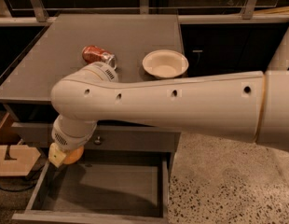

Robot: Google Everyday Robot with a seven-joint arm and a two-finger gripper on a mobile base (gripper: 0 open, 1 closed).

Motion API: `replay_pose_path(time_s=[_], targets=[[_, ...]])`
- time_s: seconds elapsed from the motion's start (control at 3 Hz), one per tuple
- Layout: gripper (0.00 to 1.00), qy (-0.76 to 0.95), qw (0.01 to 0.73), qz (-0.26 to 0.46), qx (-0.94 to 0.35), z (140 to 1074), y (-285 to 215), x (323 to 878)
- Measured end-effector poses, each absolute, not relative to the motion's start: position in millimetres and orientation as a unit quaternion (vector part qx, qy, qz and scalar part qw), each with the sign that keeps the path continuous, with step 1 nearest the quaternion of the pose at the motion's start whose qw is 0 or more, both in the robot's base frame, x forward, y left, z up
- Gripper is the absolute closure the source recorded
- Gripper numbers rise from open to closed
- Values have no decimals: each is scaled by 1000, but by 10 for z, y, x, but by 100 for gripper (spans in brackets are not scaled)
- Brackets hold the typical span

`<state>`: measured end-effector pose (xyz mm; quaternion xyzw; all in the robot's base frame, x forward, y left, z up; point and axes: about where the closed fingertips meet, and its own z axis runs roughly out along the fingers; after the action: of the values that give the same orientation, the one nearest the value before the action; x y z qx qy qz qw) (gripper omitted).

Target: Place orange into middle drawer

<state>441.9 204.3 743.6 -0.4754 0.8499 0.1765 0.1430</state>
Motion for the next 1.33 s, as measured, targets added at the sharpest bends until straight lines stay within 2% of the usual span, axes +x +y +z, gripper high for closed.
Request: replay_pose_path(time_s=[1.33], targets=[[100, 862, 143, 199, -445, 6719, 2341, 4414]])
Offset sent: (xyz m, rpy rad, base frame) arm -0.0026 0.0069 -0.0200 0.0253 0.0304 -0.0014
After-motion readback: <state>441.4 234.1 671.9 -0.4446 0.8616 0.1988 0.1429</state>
